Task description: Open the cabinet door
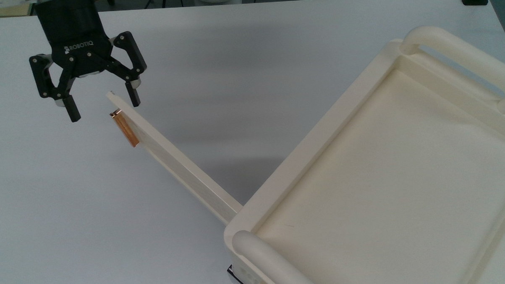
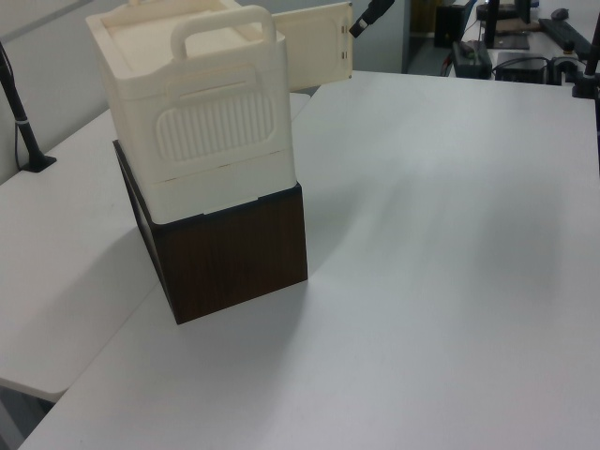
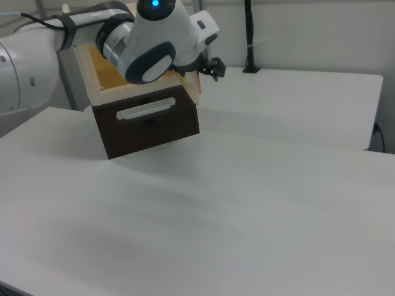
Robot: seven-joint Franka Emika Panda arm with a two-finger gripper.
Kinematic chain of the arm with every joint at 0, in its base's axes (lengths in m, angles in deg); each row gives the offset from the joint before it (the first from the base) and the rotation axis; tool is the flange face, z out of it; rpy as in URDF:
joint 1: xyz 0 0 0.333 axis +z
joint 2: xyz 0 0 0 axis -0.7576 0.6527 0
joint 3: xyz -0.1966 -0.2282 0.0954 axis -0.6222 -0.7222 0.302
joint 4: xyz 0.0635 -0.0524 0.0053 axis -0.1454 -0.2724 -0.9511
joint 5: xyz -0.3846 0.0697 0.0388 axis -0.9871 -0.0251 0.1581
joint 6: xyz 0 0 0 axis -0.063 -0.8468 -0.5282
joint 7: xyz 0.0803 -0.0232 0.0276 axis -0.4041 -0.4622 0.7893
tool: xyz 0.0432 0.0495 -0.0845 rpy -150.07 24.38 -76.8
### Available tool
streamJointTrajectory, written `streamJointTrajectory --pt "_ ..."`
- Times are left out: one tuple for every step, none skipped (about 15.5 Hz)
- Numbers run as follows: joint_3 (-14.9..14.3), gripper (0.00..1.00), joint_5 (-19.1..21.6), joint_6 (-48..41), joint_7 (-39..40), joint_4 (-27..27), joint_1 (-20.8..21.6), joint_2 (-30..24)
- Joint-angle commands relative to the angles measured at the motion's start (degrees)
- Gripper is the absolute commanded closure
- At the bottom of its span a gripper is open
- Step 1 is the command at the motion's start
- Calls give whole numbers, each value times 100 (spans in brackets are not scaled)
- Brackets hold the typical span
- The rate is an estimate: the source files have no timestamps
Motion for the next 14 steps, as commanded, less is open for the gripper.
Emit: streamJointTrajectory --pt "-14 0 -126 -18 -149 96 -61 -16" --pt "-14 0 -152 -97 -148 53 -122 -112" --pt "-14 0 -222 -376 -148 18 -192 -244" --pt "-14 0 -327 -822 -148 -9 -236 -384" --pt "-58 0 -485 -1262 -166 8 -280 -507" --pt "-84 0 -660 -1597 -218 17 -289 -639" --pt "-85 0 -932 -1870 -358 0 -290 -797" --pt "-85 0 -1213 -2177 -577 0 -290 -921" --pt "-93 0 -1416 -2546 -788 17 -290 -1026" --pt "-93 0 -1557 -2906 -894 26 -272 -1114" --pt "-93 0 -1698 -3267 -904 9 -237 -1254" --pt "-102 0 -1847 -3636 -904 -9 -202 -1386" --pt "-154 0 -1936 -3979 -904 -9 -80 -1457" --pt "-398 0 -1954 -4322 -913 -18 113 -1588"
